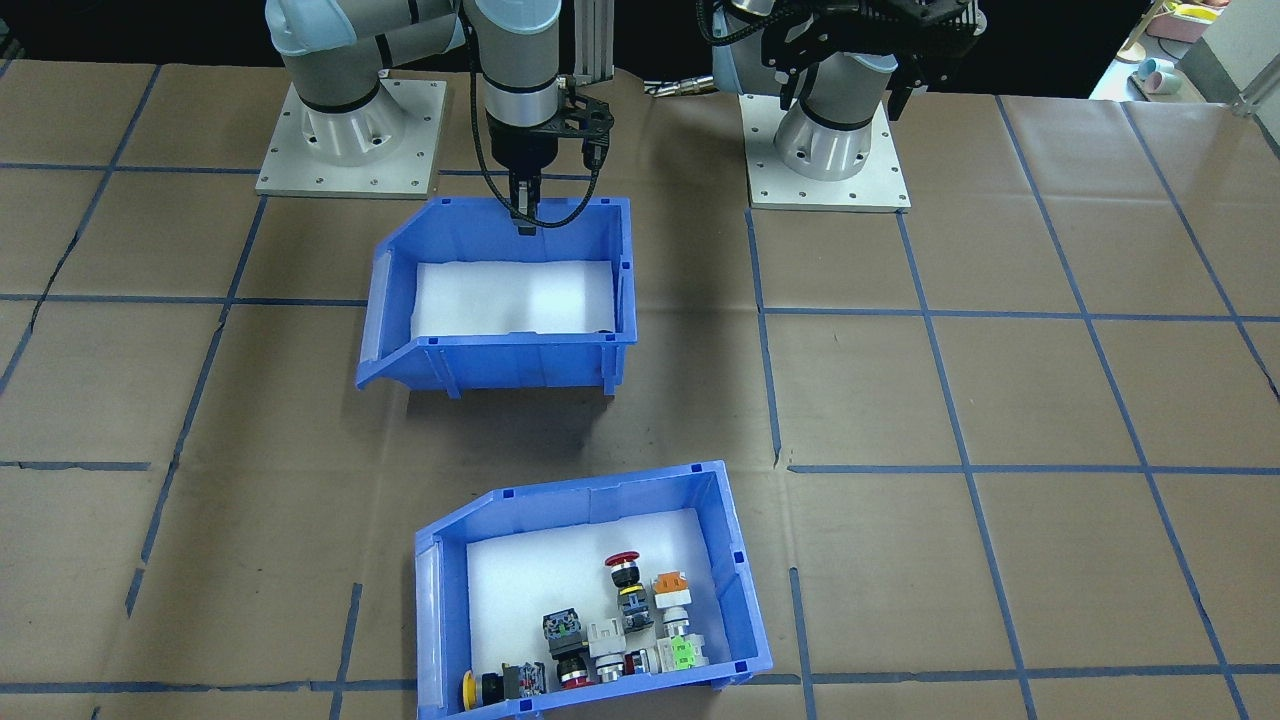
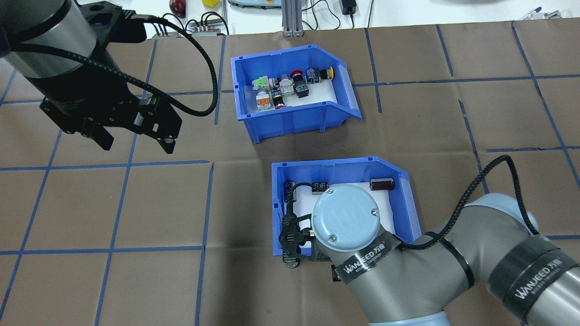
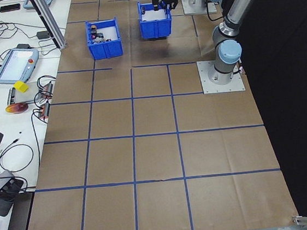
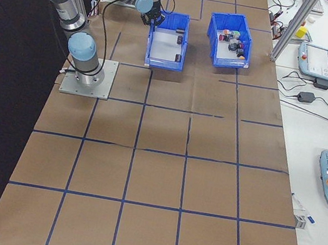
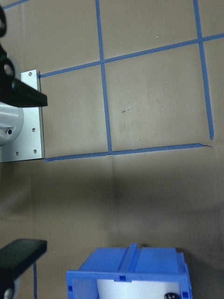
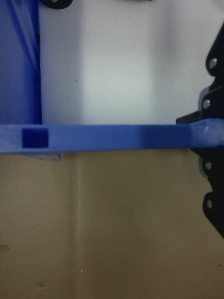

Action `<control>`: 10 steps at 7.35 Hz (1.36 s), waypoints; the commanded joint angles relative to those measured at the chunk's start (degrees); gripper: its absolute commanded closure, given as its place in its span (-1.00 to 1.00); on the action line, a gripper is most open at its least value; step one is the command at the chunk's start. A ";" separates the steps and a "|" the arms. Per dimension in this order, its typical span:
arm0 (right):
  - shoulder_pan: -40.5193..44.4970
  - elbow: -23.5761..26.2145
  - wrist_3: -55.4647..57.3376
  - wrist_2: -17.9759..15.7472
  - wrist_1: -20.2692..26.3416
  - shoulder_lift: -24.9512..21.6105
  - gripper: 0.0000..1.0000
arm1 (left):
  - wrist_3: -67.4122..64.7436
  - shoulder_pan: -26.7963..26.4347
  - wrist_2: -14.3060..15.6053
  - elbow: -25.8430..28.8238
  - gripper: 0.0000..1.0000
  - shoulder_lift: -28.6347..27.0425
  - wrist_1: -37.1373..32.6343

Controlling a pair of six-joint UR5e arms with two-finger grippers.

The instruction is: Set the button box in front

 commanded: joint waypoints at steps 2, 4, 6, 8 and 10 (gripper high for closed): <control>2.52 0.00 3.16 0.13 -1.48 1.73 0.78 | 0.17 0.13 -1.24 -0.07 -1.00 -1.05 4.50; 3.41 0.00 2.99 0.04 -1.74 1.64 0.32 | 0.26 0.13 -1.07 -0.07 -1.00 -0.96 4.85; 3.33 -0.35 2.55 -0.48 -1.57 1.29 -1.00 | 0.17 0.13 -1.07 -0.24 -1.00 -1.05 4.94; 1.84 -4.10 2.37 -0.57 0.61 0.15 -1.00 | 0.26 0.40 -1.07 -0.25 -1.00 -1.22 4.76; -0.53 -11.39 3.07 -0.57 12.61 -0.21 -1.00 | 0.26 0.48 -0.45 -0.24 -1.00 -0.53 4.33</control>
